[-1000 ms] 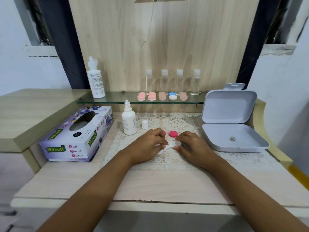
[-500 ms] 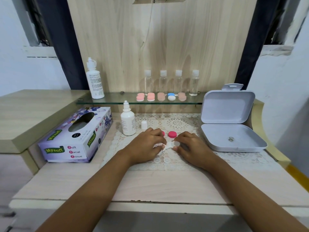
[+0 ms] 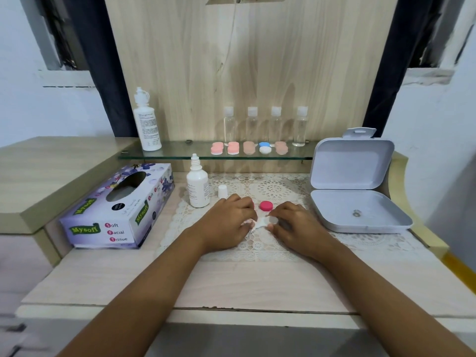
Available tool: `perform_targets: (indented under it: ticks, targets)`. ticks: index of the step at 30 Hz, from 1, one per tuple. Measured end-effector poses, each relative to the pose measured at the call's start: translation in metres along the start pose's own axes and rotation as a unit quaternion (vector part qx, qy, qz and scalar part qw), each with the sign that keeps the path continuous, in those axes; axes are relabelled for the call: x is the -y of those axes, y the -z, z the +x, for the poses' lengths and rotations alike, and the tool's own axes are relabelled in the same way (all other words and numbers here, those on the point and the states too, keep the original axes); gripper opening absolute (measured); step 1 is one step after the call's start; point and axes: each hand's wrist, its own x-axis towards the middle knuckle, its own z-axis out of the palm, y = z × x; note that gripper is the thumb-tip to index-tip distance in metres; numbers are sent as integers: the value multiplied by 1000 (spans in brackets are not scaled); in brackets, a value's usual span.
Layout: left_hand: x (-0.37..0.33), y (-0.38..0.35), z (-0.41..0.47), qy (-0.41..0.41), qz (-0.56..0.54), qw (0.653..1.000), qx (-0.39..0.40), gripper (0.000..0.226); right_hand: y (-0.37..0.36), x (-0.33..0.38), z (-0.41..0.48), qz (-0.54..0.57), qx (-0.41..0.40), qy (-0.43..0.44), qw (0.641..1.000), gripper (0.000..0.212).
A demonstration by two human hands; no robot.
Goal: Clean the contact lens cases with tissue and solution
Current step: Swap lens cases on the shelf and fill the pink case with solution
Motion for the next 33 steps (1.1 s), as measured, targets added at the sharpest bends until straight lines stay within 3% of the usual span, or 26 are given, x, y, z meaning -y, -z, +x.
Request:
perform_targets:
  ticks: [5,9,16,21,25,28,33]
  targets:
    - [-1,0,3,108,-146,981,72,23,-1,0,0,-17,-5,0,1000,42]
    - [0,3,0,161,-263,950,44,17,0,0,0,-11,-9,5,1000,32]
    - [-2,13,-5,229,-385,893,-44,15,0,0,-2,19,-11,11,1000,39]
    - [-12,18,2,245,-478,836,-115,10,4,3,-2,79,-129,44,987,43]
    - [-19,15,5,230,-548,794,-128,5,8,10,-1,160,-182,81,967,27]
    - [-24,12,7,230,-553,790,-132,2,10,15,-1,210,-170,54,961,6]
    - [-26,9,9,218,-527,811,-128,9,14,17,-3,368,-130,-15,921,22]
